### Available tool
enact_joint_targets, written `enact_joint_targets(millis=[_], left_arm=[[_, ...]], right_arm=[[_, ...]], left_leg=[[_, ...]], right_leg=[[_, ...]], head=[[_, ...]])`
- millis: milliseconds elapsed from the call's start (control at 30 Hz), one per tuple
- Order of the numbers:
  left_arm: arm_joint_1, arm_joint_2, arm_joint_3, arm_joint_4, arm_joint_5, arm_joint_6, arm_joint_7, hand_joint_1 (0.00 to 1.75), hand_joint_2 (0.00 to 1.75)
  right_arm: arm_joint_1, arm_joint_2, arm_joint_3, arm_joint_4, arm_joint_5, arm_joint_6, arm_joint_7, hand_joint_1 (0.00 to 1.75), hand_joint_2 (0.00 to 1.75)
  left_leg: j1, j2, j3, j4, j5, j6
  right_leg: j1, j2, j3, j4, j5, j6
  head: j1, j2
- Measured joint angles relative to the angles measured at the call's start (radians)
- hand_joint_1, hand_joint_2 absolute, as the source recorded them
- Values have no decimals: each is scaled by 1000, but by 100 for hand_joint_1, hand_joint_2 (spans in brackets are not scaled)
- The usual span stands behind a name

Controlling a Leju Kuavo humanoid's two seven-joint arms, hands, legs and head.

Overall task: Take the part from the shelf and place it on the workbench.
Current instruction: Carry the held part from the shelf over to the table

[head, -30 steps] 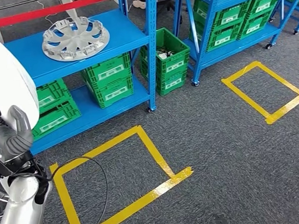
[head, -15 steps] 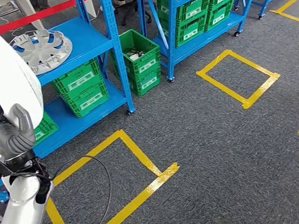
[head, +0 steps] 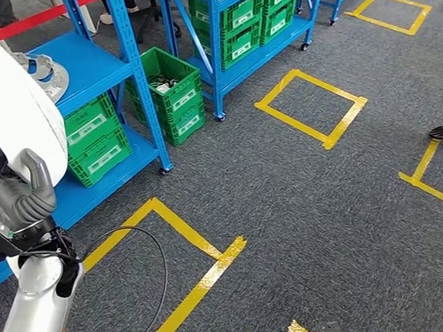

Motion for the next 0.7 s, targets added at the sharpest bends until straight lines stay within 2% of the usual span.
enact_joint_targets(millis=[33,100,133,167,233,300,333,367,400,433,467,500,533,600,633,667,700], left_arm=[[0,-1,0,0,0,0,0,175,175],[-2,-2,0,0,0,0,0,175,175],[-3,-3,0,0,0,0,0,175,175],[-5,-3,0,0,1,-1,-1,175,175],[-6,-4,-3,0,6,-2,-2,175,175],[-7,-4,-6,0,13,-3,-4,175,175],[-7,-3,-8,1,16,-3,-5,175,175],[-7,-3,-9,2,18,-2,-6,175,175],[-6,-2,-10,3,19,-2,-6,175,175],[-6,-1,-11,5,21,-2,-6,175,175],[-5,-1,-12,7,22,-2,-6,175,175],[-5,0,-12,8,25,-3,-6,175,175],[-5,0,-12,8,27,-3,-6,175,175],[-6,1,-13,8,30,-4,-6,175,175],[-7,3,-13,8,30,-4,-7,175,175],[-7,4,-13,8,30,-4,-7,175,175],[-8,5,-14,8,30,-4,-7,175,175]], right_arm=[[1,0,0,0,0,0,0,0,0],[-1,0,0,0,0,0,0,0,0],[-2,0,0,0,0,0,1,0,0],[-2,0,0,0,0,0,2,0,0],[-2,0,-1,0,0,0,3,0,0],[-1,0,-1,0,1,-1,2,0,0],[-2,0,-1,0,2,-2,1,0,0],[-3,0,-1,0,2,-3,0,0,0],[-5,0,-2,0,3,-4,0,0,0],[-7,0,-2,0,4,-5,0,0,0],[-8,0,-2,0,4,-6,0,0,0],[-8,0,-2,0,4,-6,0,0,0],[-8,0,-2,0,4,-7,0,0,0],[-9,1,-2,1,4,-9,1,0,0],[-9,2,-2,1,4,-10,2,0,0],[-9,3,-2,1,4,-10,2,0,0],[-8,4,-2,1,4,-11,3,0,0]], left_leg=[[0,11,1,0,-1,-2],[-5,28,4,2,-6,-9],[-8,35,5,3,-7,-14],[-11,42,6,3,-8,-19],[-11,56,8,3,-11,-28],[-7,32,-1,33,-38,-38],[-5,9,-18,77,-67,-42],[-5,-14,-45,143,-102,-43],[-5,-28,-76,215,-134,-42],[-5,-34,-102,273,-153,-41],[-5,-37,-116,299,-152,-39],[-6,-40,-111,284,-131,-35],[-6,-45,-89,232,-95,-30],[-6,-80,-29,95,-28,-17],[-7,-95,-8,46,-12,-13],[-8,-106,2,20,-9,-10],[-9,-104,4,14,-11,-10]], right_leg=[[0,-9,36,-66,34,-1],[4,-48,115,-209,79,-7],[7,-59,138,-249,86,-12],[10,-63,146,-262,85,-18],[10,-40,145,-262,89,-31],[7,-21,145,-266,94,-42],[5,-11,146,-267,96,-47],[5,0,145,-267,97,-50],[6,12,145,-267,97,-52],[7,25,145,-267,98,-53],[9,39,145,-267,98,-54],[10,52,146,-266,98,-54],[11,65,147,-265,99,-54],[12,88,147,-262,99,-52],[11,98,143,-261,100,-49],[9,107,138,-259,103,-44],[8,115,133,-260,105,-38]], head=[[0,0],[-1,0],[-2,0],[-3,0],[-4,0],[-6,0],[-8,0],[-10,0],[-11,0],[-11,0],[-11,0],[-11,0],[-11,0],[-9,0],[-9,0],[-9,0],[-10,0]])
